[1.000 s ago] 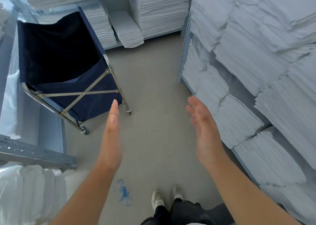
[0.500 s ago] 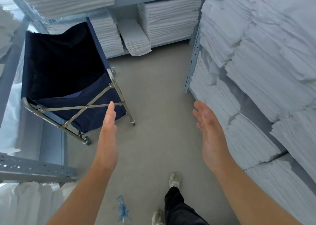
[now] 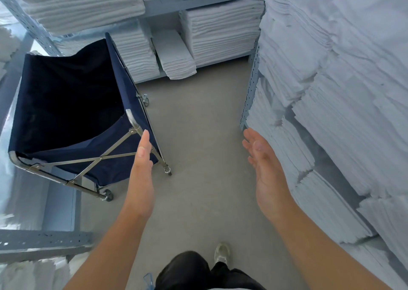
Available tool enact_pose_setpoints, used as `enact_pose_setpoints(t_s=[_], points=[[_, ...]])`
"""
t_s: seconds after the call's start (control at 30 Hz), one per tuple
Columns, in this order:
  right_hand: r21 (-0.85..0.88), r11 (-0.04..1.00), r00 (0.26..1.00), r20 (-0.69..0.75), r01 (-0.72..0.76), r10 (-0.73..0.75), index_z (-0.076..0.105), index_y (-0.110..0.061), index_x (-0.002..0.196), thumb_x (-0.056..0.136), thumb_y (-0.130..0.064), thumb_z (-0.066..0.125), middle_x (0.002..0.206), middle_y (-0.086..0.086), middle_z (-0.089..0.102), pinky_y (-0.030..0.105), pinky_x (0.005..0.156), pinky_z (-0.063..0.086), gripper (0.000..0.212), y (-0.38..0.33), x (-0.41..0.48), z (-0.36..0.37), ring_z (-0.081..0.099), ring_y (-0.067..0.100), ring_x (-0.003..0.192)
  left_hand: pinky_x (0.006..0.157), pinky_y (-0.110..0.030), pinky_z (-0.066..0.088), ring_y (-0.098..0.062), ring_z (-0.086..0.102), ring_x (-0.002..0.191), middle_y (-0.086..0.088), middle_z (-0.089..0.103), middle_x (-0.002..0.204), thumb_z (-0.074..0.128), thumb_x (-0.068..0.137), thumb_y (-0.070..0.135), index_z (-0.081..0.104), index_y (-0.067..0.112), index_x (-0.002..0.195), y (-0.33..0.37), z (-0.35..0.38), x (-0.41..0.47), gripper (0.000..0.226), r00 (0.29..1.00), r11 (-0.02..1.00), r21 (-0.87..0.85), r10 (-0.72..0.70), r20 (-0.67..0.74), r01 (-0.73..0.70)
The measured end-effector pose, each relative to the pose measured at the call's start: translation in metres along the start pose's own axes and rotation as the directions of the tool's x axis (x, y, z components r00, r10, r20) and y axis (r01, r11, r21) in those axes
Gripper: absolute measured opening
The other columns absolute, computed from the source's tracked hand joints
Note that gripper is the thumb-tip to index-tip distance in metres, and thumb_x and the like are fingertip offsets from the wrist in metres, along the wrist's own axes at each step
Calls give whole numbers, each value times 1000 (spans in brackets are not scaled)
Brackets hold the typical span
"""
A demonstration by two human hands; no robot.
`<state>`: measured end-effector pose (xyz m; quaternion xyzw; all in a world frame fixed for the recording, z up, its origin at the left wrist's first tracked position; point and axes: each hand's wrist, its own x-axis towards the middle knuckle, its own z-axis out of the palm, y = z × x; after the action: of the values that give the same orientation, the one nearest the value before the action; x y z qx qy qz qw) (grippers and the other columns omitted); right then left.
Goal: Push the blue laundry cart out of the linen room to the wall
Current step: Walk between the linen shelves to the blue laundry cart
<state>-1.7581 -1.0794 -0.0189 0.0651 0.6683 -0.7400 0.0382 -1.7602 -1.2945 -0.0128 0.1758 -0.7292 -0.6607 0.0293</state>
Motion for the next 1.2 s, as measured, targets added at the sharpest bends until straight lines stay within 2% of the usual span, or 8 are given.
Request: enact_pose_setpoints(t_s=[0.23, 0.63, 0.83, 0.9, 0.97, 1.03, 1.1, 1.2], points=[[7, 1000, 1000, -10, -1, 1, 49, -52, 130, 60, -94, 50, 147, -26, 47, 41, 122, 24, 82, -1, 43, -9, 39, -5, 139, 122, -43, 22, -14, 23, 149, 5, 25, 163, 26, 105, 52, 25, 34, 154, 2, 20, 40, 53, 999, 996, 82, 27, 28, -29], [-21, 1000, 999, -33, -12, 12, 50, -52, 130, 59, -95, 51, 145, -28, 49, 39, 122, 25, 83, -5, 162, 8, 41, -7, 137, 121, -39, 22, -16, 25, 149, 2, 29, 162, 32, 98, 65, 29, 28, 153, 13, 45, 156, 66, 999, 1000, 2, -21, 33, 21], [-27, 999, 1000, -4, -21, 21, 50, -50, 130, 58, -94, 52, 144, -29, 50, 35, 121, 26, 84, -16, 249, 33, 42, -8, 136, 119, -35, 21, -8, 23, 149, 13, 27, 162, 29, 99, 64, 27, 39, 153, 20, 51, 237, 59, 998, 999, 14, -43, 39, 43], [-36, 999, 1000, -2, -18, 18, 49, -50, 130, 59, -95, 51, 144, -28, 49, 35, 121, 26, 84, -20, 275, 43, 42, -8, 135, 122, -40, 16, -4, 20, 149, 30, 27, 156, 29, 92, 75, 29, 60, 143, 23, 50, 265, 54, 993, 993, -51, -100, 63, 103], [-61, 998, 1000, 4, -3, 4, 48, -51, 129, 60, -95, 49, 145, -28, 48, 36, 121, 26, 82, -24, 300, 51, 41, -8, 136, 124, -42, 9, 2, 15, 148, 50, 28, 139, 29, 81, 83, 33, 81, 120, 27, 50, 291, 39, 980, 979, -108, -158, 123, 172], [-71, 997, 1000, 0, -2, 2, 48, -53, 128, 60, -95, 48, 145, -28, 48, 37, 121, 27, 80, -27, 324, 59, 41, -8, 136, 124, -37, 8, 10, 16, 145, 52, 27, 139, 26, 85, 77, 32, 81, 119, 28, 50, 316, 34, 983, 987, -93, -118, 138, 131], [-58, 998, 1000, -1, -8, 8, 47, -54, 127, 59, -96, 48, 144, -29, 48, 36, 121, 27, 79, -30, 344, 64, 42, -8, 135, 123, -32, 11, 18, 19, 141, 43, 28, 149, 26, 85, 72, 32, 74, 127, 30, 51, 335, 42, 988, 993, -89, -64, 138, 77], [-58, 998, 1000, 4, 5, -5, 47, -54, 128, 59, -96, 48, 144, -30, 47, 35, 121, 27, 80, -34, 368, 68, 43, -10, 134, 123, -31, 13, 20, 22, 139, 39, 30, 151, 26, 88, 66, 34, 70, 127, 34, 52, 361, 41, 992, 994, -97, -41, 121, 52]])
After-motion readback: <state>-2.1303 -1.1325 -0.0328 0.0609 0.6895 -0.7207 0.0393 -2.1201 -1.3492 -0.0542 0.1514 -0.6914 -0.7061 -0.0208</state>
